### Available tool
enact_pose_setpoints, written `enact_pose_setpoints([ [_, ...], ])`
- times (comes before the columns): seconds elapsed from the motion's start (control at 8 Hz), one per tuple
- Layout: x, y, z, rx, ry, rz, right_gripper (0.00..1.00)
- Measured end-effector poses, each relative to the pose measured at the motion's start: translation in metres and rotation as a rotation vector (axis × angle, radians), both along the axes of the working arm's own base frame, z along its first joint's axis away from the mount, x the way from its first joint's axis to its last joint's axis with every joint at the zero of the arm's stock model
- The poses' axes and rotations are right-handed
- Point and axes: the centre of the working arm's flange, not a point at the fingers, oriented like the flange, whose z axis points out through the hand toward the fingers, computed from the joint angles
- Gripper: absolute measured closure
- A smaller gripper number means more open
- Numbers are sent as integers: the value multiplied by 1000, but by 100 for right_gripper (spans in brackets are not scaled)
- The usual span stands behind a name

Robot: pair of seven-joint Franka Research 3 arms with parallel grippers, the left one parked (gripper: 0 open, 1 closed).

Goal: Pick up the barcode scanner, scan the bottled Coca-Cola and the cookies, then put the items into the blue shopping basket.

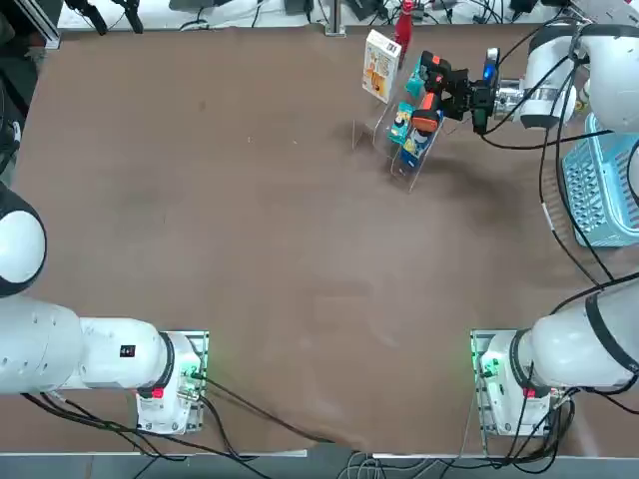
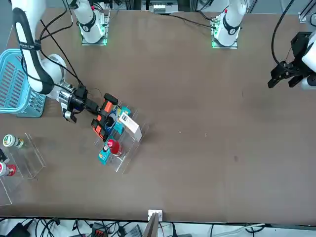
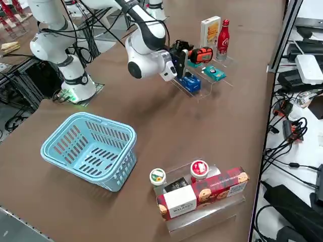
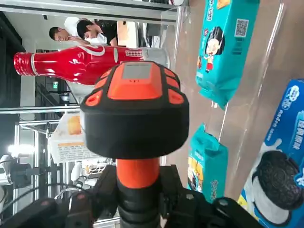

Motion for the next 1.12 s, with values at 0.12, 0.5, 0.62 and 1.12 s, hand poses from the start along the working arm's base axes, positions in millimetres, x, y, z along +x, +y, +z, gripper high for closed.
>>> enact_pose_setpoints([
  [0.12,0,2,0,1,-1,4,57],
  [0.5,-6,26,-4,18,4,57,57],
  [0.62,-11,32,-7,33,6,78,57],
  [1.12,-37,36,-25,52,-9,124,57],
])
